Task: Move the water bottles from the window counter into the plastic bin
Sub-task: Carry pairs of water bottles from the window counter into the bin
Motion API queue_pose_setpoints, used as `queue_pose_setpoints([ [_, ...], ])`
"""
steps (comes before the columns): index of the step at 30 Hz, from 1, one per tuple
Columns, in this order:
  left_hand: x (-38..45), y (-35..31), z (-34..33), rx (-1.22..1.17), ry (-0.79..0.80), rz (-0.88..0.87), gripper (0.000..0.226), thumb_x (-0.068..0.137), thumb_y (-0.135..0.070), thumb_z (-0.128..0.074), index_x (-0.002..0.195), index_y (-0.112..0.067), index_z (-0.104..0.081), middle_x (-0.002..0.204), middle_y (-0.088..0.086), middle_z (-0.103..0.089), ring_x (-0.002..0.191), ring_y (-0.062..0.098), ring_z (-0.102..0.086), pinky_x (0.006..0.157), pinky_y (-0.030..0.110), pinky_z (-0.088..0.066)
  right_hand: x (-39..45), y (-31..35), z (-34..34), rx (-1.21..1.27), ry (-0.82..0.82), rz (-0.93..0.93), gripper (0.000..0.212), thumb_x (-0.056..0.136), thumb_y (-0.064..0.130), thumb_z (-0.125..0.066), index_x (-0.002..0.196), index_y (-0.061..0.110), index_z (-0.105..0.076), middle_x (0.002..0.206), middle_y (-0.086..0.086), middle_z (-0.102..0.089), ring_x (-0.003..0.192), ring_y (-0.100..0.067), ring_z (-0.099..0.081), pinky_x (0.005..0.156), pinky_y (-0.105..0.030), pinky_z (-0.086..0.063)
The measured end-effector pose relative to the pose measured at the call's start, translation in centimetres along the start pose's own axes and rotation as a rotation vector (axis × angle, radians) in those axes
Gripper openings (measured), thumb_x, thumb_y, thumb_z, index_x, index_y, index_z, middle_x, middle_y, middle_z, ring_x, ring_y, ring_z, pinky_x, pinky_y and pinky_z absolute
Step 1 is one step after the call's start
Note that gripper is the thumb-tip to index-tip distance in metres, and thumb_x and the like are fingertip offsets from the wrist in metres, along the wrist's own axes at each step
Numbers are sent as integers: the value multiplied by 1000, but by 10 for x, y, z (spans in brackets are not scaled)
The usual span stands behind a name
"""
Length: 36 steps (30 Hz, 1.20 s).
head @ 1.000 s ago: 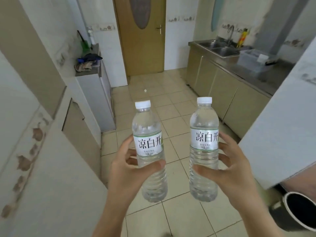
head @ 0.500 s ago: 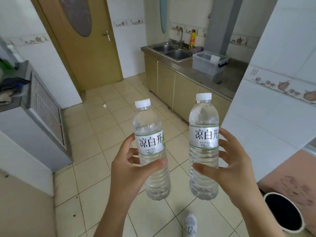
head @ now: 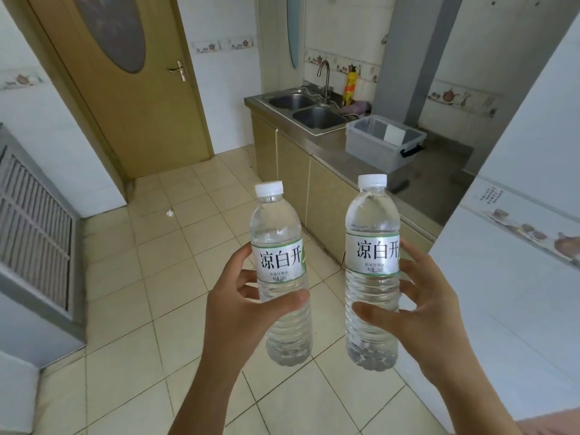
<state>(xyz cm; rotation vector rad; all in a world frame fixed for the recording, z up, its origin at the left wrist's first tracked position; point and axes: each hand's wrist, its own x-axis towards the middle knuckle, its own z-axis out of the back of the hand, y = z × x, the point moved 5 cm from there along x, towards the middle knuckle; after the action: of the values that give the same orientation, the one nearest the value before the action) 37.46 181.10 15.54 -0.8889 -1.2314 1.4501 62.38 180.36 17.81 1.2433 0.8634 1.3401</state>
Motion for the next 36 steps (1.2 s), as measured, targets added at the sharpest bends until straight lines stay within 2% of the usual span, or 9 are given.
queue_pose_setpoints([
  [5,91,5,-32,7,13,12,82,35,-56,-88,108,-68,-52,94,-23,-75,80,6,-72,70,32,-60,89,-27,-5,-26,-5,-13,97,48,18,-92,129,47,-48,115,19,-65,102,-4,-64,82,-36,-55],
  [8,155,10,-50,14,40,22,86,35,-57,-88,114,-61,-53,93,-22,-75,78,6,-73,73,37,-62,147,-43,-13,-36,-30,-15,97,48,15,-93,128,48,-49,116,15,-65,103,-8,-64,78,-30,-55],
  [11,221,12,-72,10,85,28,81,35,-57,-87,108,-66,-52,91,-24,-75,76,4,-72,71,33,-59,206,-56,-19,-45,-57,-24,96,48,14,-92,129,44,-50,118,15,-65,103,-5,-64,78,-26,-53],
  [17,350,4,-121,32,197,6,82,37,-56,-88,109,-67,-52,92,-20,-75,77,8,-72,72,38,-62,313,-77,-23,-46,-164,-44,95,45,19,-93,127,43,-52,116,14,-66,101,-6,-65,80,-30,-53],
  [23,442,-2,-195,27,302,-19,80,39,-50,-90,106,-72,-51,95,-20,-74,86,12,-72,75,38,-61,398,-102,2,-94,-246,-53,95,47,12,-94,127,40,-52,118,11,-66,105,-9,-64,86,-35,-52],
  [26,484,-3,-241,25,337,-15,80,40,-48,-91,105,-72,-51,94,-19,-74,82,9,-72,76,38,-61,443,-121,23,-100,-302,-51,95,47,6,-94,125,40,-53,115,11,-67,104,-10,-65,87,-36,-52],
  [30,532,-4,-301,27,349,-19,83,37,-52,-89,109,-69,-52,93,-19,-73,80,7,-70,74,38,-61,507,-153,51,-98,-320,-66,95,46,10,-93,127,37,-52,113,14,-66,101,-7,-65,84,-27,-51],
  [32,558,-9,-332,31,357,-20,82,36,-54,-88,107,-71,-51,93,-22,-72,80,3,-69,70,32,-59,542,-167,67,-92,-338,-85,97,45,8,-93,129,35,-52,113,15,-66,101,-6,-64,85,-25,-51],
  [36,607,-18,-383,30,376,-20,88,35,-55,-89,114,-65,-52,95,-21,-72,81,1,-69,69,28,-57,604,-187,90,-113,-333,-98,98,45,10,-94,118,57,-48,108,32,-61,96,6,-62,71,-7,-49],
])
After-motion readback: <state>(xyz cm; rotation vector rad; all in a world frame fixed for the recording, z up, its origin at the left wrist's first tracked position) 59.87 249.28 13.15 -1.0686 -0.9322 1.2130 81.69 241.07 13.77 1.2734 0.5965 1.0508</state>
